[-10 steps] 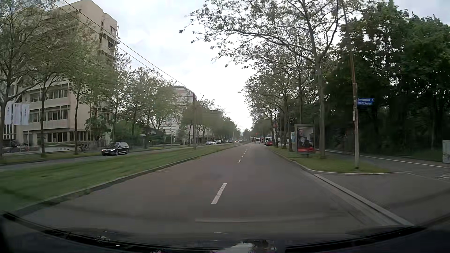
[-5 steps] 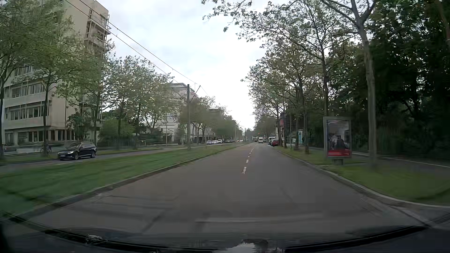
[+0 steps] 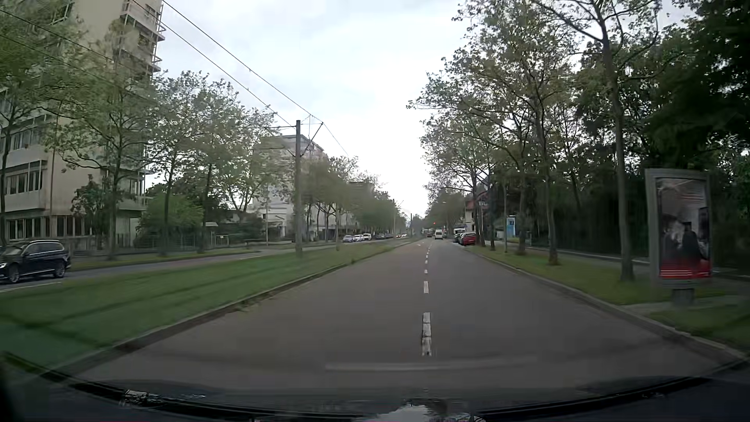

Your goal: Follow the waypoints while adhering to traffic rules and regulations

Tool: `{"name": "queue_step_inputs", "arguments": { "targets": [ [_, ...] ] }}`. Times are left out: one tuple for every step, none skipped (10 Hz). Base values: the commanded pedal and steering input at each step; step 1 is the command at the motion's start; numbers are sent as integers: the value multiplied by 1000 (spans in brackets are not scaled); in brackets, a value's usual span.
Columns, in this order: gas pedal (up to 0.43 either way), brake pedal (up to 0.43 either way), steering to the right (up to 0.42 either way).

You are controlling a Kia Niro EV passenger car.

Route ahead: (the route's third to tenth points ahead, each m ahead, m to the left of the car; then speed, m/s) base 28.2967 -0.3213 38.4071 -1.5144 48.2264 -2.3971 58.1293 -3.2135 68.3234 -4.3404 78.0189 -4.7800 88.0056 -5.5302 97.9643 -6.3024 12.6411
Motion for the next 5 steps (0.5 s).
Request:
{"name": "queue_step_inputs", "arguments": {
  "targets": [
    [39,0,1],
    [39,0,6],
    [39,0,8],
    [39,0,9],
    [39,0,10]
  ]
}}
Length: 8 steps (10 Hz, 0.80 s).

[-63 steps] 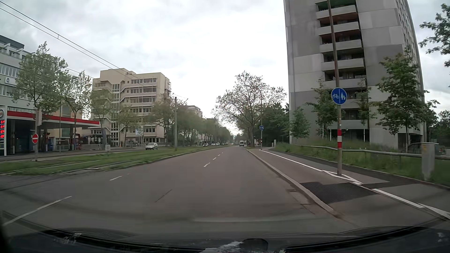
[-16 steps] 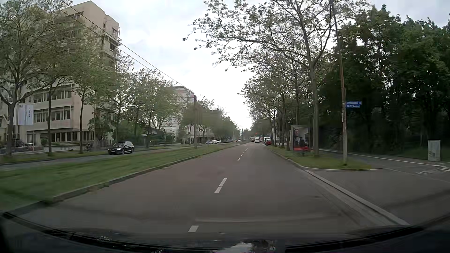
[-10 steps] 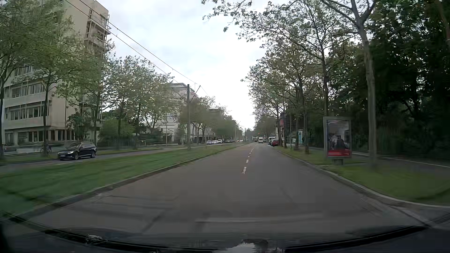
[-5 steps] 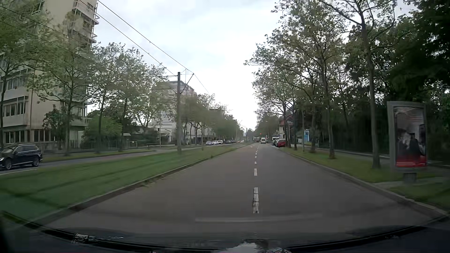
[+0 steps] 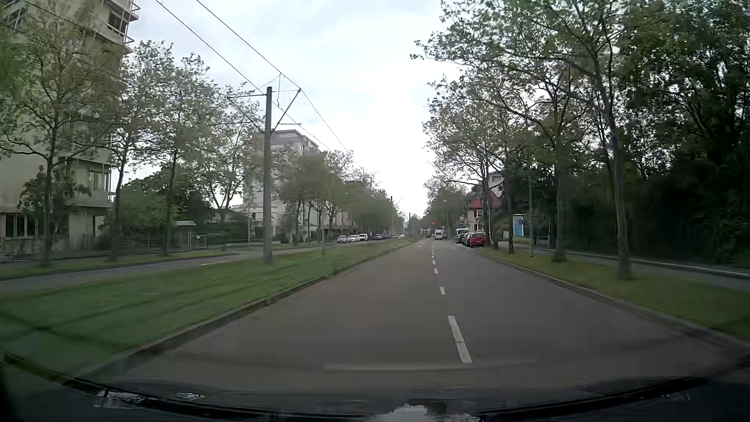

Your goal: Follow the waypoints while adhering to traffic rules and regulations

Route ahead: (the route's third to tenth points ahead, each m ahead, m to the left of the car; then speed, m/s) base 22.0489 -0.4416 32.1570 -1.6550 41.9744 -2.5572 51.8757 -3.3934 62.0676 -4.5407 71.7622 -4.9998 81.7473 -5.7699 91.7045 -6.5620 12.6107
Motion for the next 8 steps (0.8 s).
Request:
{"name": "queue_step_inputs", "arguments": {
  "targets": [
    [39,0,10],
    [39,0,10],
    [39,0,10],
    [39,0,10],
    [39,0,10],
    [39,0,10],
    [39,0,10],
    [39,0,10]
  ]
}}
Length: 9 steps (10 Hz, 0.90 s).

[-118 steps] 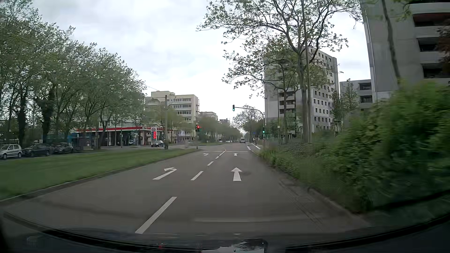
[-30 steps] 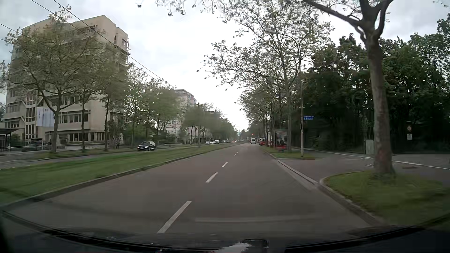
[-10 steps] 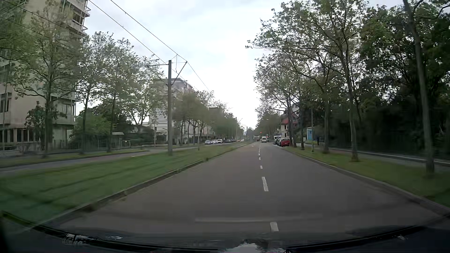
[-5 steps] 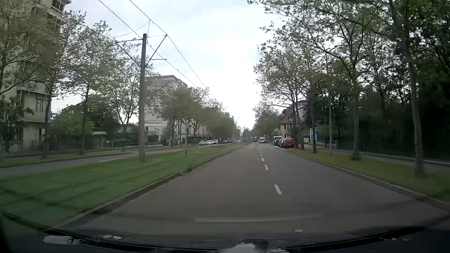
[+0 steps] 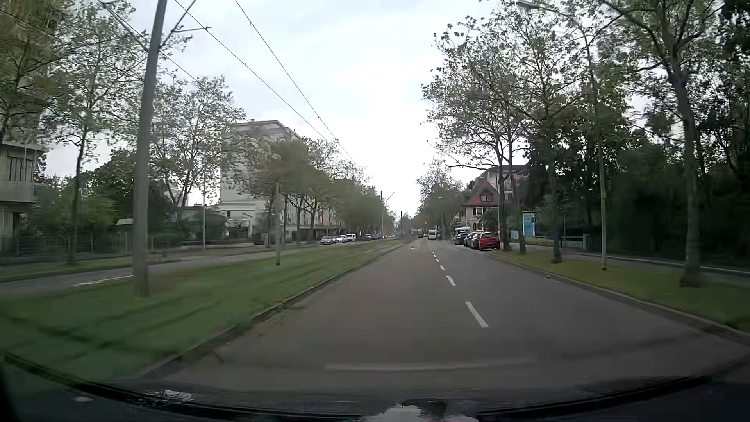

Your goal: Follow the waypoints while adhering to traffic rules and regulations

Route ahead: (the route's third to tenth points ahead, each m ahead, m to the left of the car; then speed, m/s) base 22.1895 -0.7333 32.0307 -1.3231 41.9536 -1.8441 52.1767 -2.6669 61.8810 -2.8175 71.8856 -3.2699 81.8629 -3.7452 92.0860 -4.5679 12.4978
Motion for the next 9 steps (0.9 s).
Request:
{"name": "queue_step_inputs", "arguments": {
  "targets": [
    [39,0,11],
    [39,0,12],
    [39,0,12],
    [39,0,12],
    [39,0,12],
    [39,0,12],
    [39,0,12],
    [39,0,13],
    [39,0,13]
  ]
}}
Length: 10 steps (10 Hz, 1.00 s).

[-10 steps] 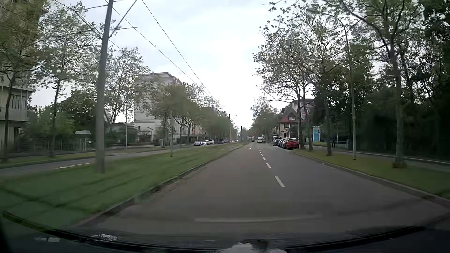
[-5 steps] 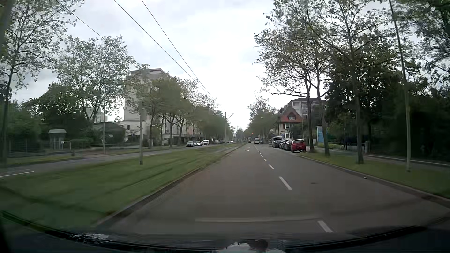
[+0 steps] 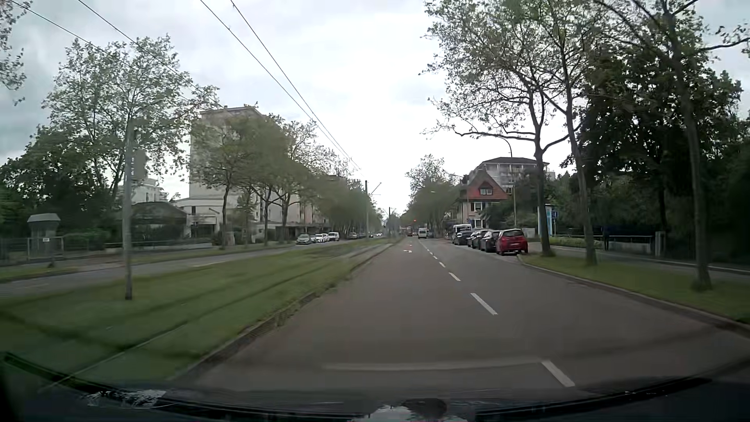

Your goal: Follow the waypoints while adhering to traffic rules and regulations

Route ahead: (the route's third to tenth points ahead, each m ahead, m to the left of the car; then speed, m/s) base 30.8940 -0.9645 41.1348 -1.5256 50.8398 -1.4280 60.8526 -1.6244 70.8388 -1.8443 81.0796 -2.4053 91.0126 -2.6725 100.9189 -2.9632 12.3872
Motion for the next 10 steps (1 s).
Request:
{"name": "queue_step_inputs", "arguments": {
  "targets": [
    [39,0,13],
    [39,0,12],
    [39,0,12],
    [39,0,11],
    [39,0,11],
    [39,0,11],
    [39,0,10],
    [39,0,10],
    [39,0,10],
    [39,0,10]
  ]
}}
